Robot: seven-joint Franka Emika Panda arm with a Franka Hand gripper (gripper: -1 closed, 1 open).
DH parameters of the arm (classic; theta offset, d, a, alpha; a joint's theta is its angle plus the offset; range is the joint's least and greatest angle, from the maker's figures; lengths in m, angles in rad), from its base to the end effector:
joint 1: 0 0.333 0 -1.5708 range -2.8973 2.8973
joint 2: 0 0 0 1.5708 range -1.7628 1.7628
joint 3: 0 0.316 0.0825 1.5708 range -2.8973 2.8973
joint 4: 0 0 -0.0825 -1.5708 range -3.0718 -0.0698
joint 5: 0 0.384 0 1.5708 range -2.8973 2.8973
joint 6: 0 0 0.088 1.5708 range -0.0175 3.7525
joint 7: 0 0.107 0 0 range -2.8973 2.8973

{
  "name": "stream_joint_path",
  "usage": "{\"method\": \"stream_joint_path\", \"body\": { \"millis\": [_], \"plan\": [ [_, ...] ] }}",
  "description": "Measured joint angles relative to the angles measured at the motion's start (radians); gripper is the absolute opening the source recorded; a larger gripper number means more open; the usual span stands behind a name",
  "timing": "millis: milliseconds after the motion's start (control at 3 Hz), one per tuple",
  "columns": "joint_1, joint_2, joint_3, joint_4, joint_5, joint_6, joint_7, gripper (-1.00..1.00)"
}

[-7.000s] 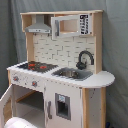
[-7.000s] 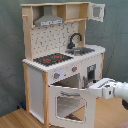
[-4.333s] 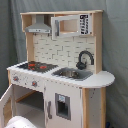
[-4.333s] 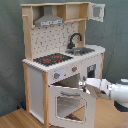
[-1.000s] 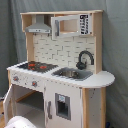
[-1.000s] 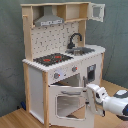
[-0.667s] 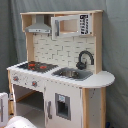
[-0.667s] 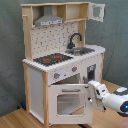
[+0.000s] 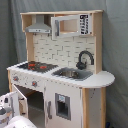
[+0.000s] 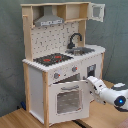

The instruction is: Play with the kitchen

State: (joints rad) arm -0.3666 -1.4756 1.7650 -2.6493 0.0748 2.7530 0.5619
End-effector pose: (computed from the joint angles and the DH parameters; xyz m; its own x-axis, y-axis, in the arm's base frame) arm 0.2212 0.3731 0.2447 0.2984 0.8531 0.4280 0.0090 -0.4509 0.8925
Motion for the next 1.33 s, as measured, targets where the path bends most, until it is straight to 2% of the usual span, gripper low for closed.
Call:
{"method": "stream_joint_path", "body": {
  "millis": [333,667,1333],
  "plan": [
    [-0.059,0.000,-0.012,0.002,0.000,0.030,-0.075,1.00],
    [-0.134,0.000,-0.004,0.034,0.000,0.067,-0.128,1.00],
    [-0.272,0.000,-0.003,0.162,0.000,0.072,-0.214,1.00]
  ]
}}
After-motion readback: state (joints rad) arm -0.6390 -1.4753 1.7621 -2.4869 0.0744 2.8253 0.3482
